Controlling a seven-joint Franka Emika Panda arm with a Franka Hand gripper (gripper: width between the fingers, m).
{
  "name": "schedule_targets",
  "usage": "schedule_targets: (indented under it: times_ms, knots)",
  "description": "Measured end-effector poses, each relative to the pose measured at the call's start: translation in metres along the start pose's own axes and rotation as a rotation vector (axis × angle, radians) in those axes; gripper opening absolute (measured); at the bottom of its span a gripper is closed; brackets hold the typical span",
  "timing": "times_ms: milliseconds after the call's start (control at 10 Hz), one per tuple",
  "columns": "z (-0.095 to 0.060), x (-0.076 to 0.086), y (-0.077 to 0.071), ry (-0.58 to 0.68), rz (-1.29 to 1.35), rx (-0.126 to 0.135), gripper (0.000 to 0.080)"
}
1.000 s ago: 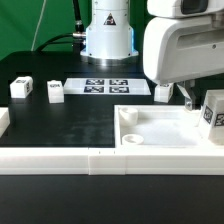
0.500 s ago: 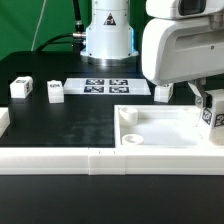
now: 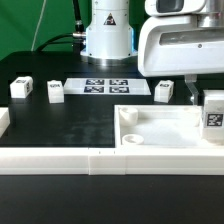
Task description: Assemble one leg
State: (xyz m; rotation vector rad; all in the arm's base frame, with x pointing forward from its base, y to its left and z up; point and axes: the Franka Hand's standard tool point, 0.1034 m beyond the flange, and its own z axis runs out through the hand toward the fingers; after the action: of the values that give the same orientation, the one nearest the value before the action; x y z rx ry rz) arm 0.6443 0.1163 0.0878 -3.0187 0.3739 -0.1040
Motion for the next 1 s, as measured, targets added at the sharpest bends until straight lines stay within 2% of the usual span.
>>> schedule_targets:
  times_ms: [300,700,1000]
  knots:
    - [-0.0003,-0.0003,0.0026,0.001,0.342,-0.004,0.0292]
    - [0.0003,-0.0054,0.0009,0.004,0.820,-0.031,0.0292]
    - [0.0009,-0.0085,-0.0010,-0.018,1.036,-0.025,0.0292]
